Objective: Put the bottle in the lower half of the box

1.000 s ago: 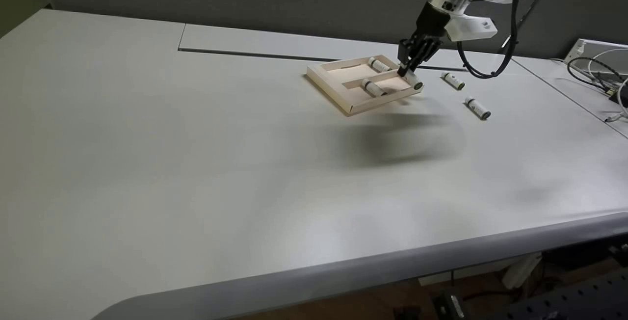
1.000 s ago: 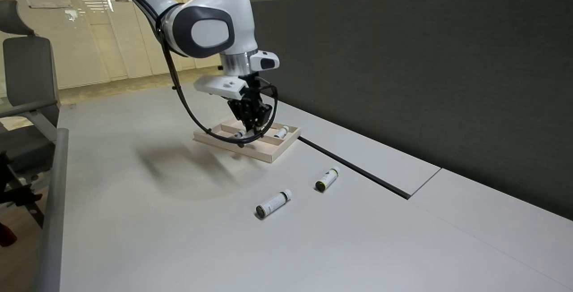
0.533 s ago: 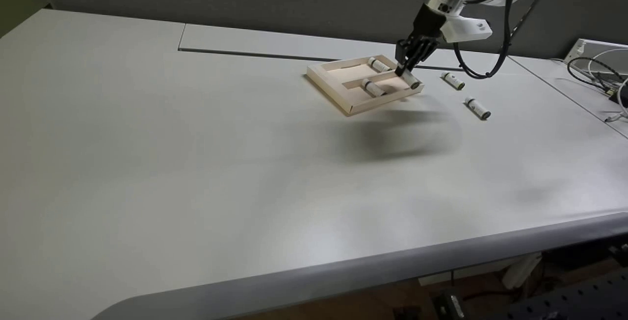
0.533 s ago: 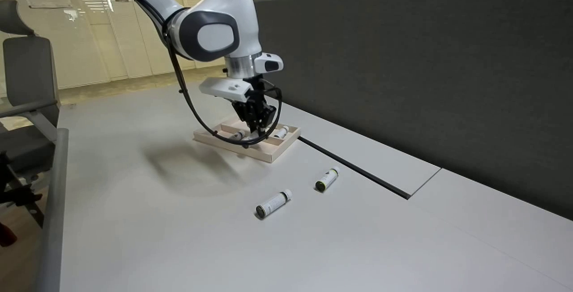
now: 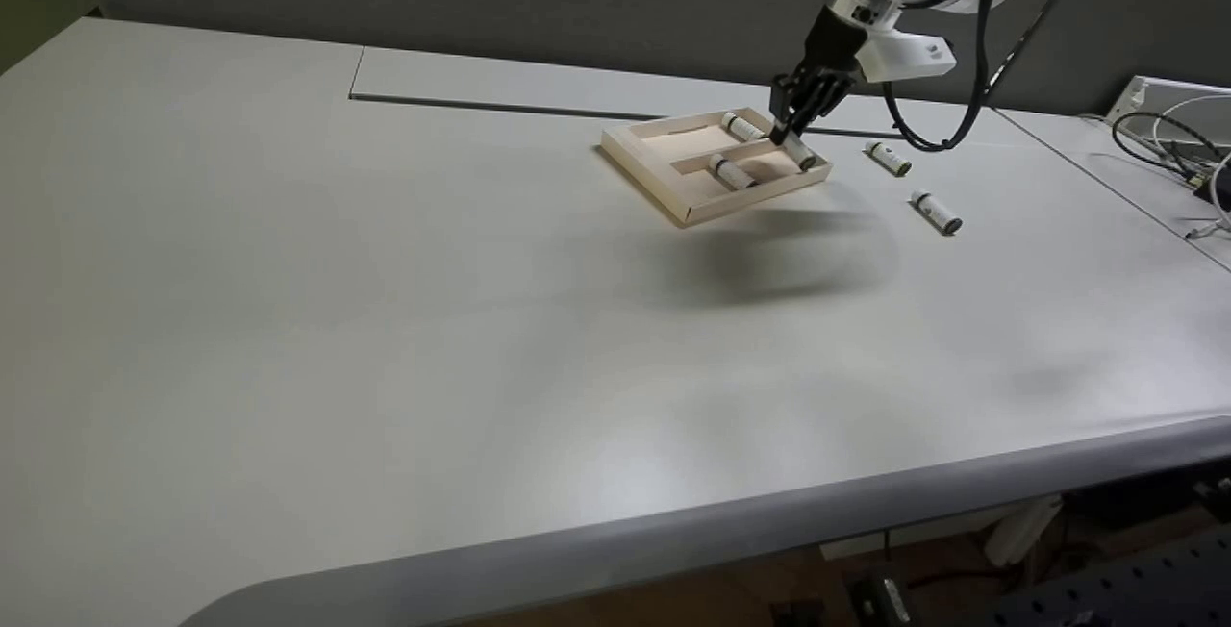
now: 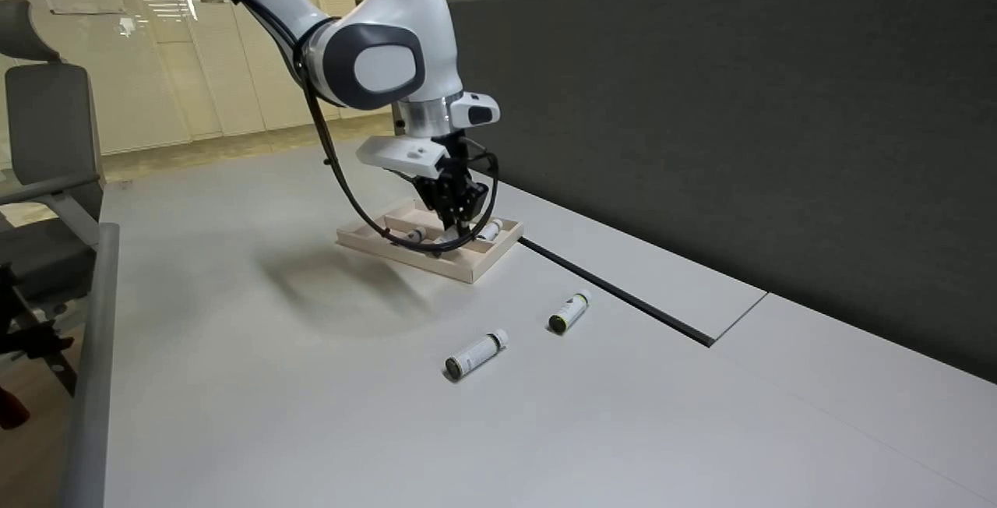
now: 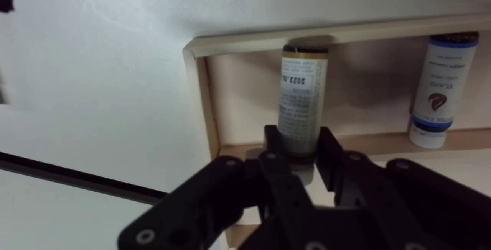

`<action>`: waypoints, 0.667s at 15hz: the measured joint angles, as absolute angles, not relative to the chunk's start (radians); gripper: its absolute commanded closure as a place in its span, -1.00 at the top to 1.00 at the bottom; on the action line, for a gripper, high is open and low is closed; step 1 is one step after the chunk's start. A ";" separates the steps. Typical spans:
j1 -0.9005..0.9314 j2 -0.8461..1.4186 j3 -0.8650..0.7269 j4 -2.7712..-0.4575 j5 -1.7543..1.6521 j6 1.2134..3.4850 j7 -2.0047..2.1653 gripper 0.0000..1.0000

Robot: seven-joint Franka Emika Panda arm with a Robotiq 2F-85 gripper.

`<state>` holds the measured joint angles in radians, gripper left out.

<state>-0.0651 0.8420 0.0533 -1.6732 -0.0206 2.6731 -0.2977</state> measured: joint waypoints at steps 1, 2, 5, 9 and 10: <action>-0.065 0.847 0.053 -1.669 -0.021 2.673 -0.298 -0.86; -0.065 0.851 0.053 -1.664 -0.021 2.673 -0.298 -0.86; -0.065 0.863 0.054 -1.653 -0.021 2.673 -0.298 0.07; -0.064 0.863 0.054 -1.647 -0.021 2.673 -0.298 0.59; -0.064 0.860 0.054 -1.646 -0.021 2.673 -0.298 0.75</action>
<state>-0.0644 0.8598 0.0545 -1.6462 -0.0208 2.6734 -0.2978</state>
